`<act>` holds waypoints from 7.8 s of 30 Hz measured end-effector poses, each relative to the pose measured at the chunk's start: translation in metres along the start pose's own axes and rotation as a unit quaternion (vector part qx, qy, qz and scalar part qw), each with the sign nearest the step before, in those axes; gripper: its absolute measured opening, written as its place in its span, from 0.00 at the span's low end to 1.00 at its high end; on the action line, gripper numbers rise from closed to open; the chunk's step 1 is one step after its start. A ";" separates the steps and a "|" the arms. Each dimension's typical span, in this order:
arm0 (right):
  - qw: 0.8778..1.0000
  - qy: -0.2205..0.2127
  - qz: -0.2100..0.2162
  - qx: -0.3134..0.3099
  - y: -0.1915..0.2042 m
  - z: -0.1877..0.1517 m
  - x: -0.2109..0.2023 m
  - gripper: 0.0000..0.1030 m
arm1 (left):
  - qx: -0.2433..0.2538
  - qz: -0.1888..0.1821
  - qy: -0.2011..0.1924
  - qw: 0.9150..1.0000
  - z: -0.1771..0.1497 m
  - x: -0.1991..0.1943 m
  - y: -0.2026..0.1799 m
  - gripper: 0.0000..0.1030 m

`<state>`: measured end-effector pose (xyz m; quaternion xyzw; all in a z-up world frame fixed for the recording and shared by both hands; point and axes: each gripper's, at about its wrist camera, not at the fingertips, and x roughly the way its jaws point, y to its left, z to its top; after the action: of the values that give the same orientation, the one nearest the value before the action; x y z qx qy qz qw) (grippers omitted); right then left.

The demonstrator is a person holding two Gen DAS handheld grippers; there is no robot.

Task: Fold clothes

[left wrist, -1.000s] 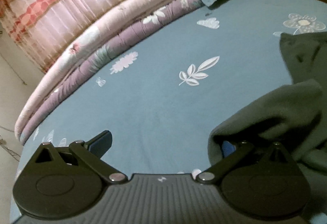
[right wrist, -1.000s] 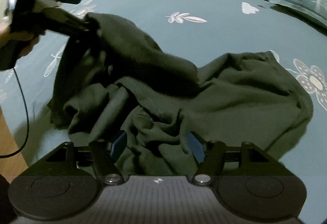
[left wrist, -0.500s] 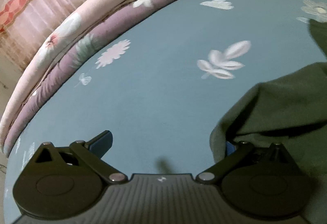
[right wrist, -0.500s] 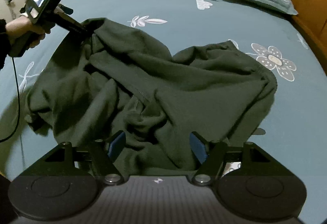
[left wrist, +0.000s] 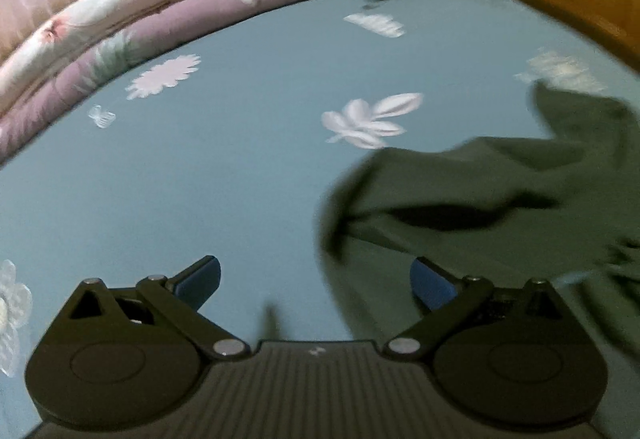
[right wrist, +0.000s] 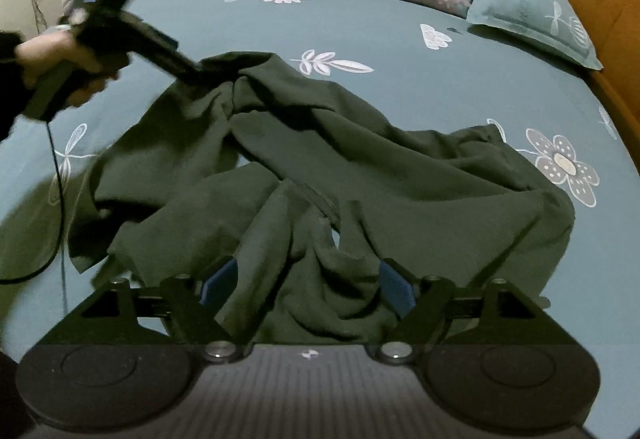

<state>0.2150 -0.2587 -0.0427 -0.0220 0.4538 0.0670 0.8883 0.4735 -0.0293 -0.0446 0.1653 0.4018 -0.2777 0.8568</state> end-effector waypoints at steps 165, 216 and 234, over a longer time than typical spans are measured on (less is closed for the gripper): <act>0.996 0.057 -0.050 -0.043 0.066 0.063 0.017 0.80 | -0.268 0.171 -0.072 0.945 -0.095 -0.045 0.296 0.09; 0.997 0.050 -0.045 0.030 0.019 0.054 0.023 0.80 | -0.384 0.103 -0.066 0.915 -0.138 -0.099 0.224 0.46; 0.995 0.073 0.015 0.072 -0.032 -0.008 0.077 1.00 | -0.168 -0.033 -0.034 0.985 -0.073 -0.074 0.040 0.54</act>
<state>0.2581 -0.2835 -0.1105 0.0438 0.5217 0.0463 0.8507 0.4153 0.0649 -0.0296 -0.0034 0.4182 -0.2398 0.8761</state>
